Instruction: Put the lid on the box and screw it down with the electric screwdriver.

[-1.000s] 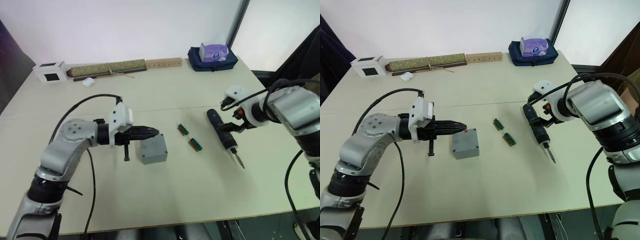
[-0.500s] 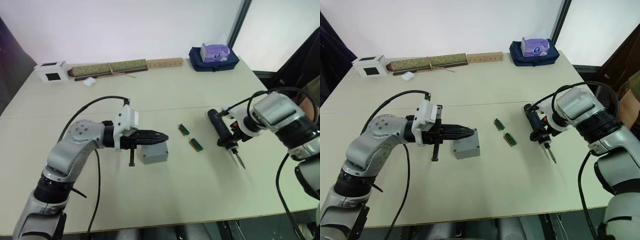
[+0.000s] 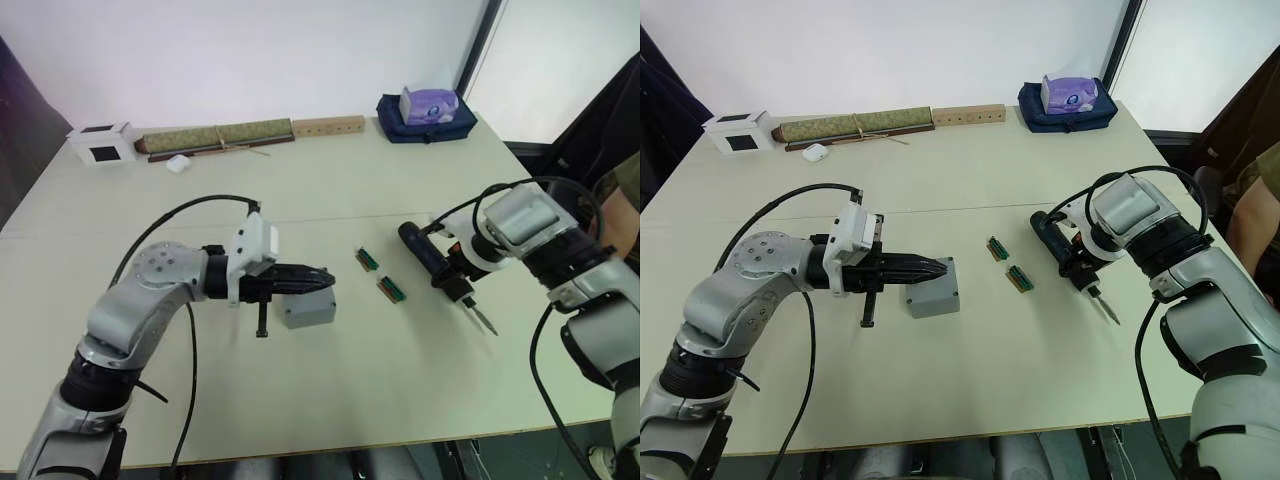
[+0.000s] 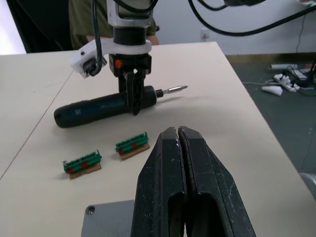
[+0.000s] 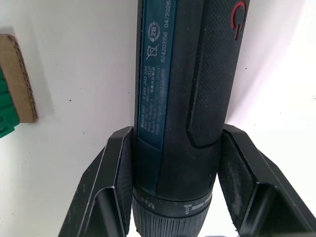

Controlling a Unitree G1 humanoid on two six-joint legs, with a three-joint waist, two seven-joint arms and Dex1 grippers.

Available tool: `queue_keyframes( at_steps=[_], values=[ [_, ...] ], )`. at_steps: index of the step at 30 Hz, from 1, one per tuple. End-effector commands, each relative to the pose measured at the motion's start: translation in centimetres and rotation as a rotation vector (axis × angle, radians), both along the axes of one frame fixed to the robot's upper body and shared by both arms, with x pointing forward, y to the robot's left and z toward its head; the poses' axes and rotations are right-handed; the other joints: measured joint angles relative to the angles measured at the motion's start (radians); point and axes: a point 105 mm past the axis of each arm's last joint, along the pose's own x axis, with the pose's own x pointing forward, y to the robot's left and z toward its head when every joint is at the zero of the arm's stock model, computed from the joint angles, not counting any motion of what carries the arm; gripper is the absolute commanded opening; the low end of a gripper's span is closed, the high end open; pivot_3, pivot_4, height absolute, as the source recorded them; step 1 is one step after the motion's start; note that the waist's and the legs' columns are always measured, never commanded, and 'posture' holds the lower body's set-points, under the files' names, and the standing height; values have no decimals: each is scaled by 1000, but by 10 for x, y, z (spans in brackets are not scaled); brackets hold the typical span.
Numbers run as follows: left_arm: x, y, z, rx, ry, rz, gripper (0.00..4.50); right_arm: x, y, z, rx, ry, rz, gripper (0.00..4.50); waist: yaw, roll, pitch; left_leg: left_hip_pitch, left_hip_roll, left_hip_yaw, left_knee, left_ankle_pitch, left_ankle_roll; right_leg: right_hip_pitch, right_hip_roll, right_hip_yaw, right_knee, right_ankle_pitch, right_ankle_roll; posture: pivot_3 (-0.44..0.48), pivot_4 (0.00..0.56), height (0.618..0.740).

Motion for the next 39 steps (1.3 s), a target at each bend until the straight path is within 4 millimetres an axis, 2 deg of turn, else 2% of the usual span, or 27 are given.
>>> queue_keyframes(
  at_steps=[1, 7, 8, 10, 12, 13, 15, 18, 23, 27, 32, 39],
  values=[
    [5, 9, 4, 18, -42, 50, 0, 13, 7, 26, 31, -111, 32, 1802, 0, 0, 0, 0, 0, 0, 0, 0, 0, 0, 0, 0, 0, 0, 0, 0, 150, 740],
    [17, 24, -7, 76, -40, 141, 0, 22, 27, 71, 74, -342, 226, 1802, 0, 3, 2, -1, 0, 0, -1, 0, 0, -1, 0, 0, 0, 0, 0, 0, 150, 740],
    [18, 26, -9, 79, -32, 150, 0, 22, 39, 83, 131, -409, 262, 1802, 2, 3, 2, -1, 0, 0, -1, 0, 0, -1, 0, 0, 0, 0, 0, 0, 150, 740],
    [20, 30, -16, 88, -8, 169, 0, 16, 86, 132, 365, -707, 456, 1802, 0, 3, 3, -1, 0, 0, -1, 0, 0, -2, 0, 0, 0, 0, 0, 0, 150, 740],
    [23, 32, -22, 94, 10, 184, 0, 5, 104, 155, 448, -910, 543, 1802, -3, 3, 3, -1, 0, 0, -2, 0, 0, -2, 0, 0, 0, 0, 0, 0, 150, 740],
    [24, 33, -24, 98, 13, 187, 0, 2, 108, 158, 458, -958, 560, 1802, -3, 3, 3, -1, 0, 0, -2, 0, 0, -3, 0, 0, 0, 0, 0, 0, 150, 740],
    [24, 32, -28, 94, 34, 180, 0, -11, 123, 173, 613, -1088, 577, 1802, 4, 2, 3, -1, 1, -1, -2, 0, 0, -2, 1, -1, 1, 0, 0, 0, 150, 740],
    [25, 31, -35, 85, 72, 175, 0, -27, 136, 183, 799, -1238, 555, 1802, 13, 1, 2, -1, 0, -1, -1, 0, 0, -1, -1, -1, 0, 0, 0, 0, 150, 740],
    [27, 31, -51, 78, 100, 205, 0, -50, 156, 174, 1022, -1383, 555, 1802, 8, 0, 2, -1, -2, -1, 0, 0, 0, 1, -3, -1, 0, 1, 2, 0, 150, 740],
    [30, 25, -60, 64, 96, 231, 0, -54, 165, 152, 1090, -1342, 551, 1802, 5, 0, 2, -1, -1, -1, 0, 0, 0, 0, -2, 0, 0, 1, 2, 0, 150, 740],
    [30, 25, -74, 84, 94, 257, 0, -54, 170, 124, 1039, -1300, 577, 1802, 3, 1, 2, 0, -1, -1, 0, 0, 0, 0, -2, 0, 1, 1, 2, 0, 150, 740],
    [31, 31, -79, 99, 86, 276, 0, -50, 171, 102, 1001, -1266, 564, 1802, 4, 1, 2, 1, -1, -1, 0, 0, 0, 1, -1, 0, 1, 1, 2, 0, 150, 740]
  ],
)
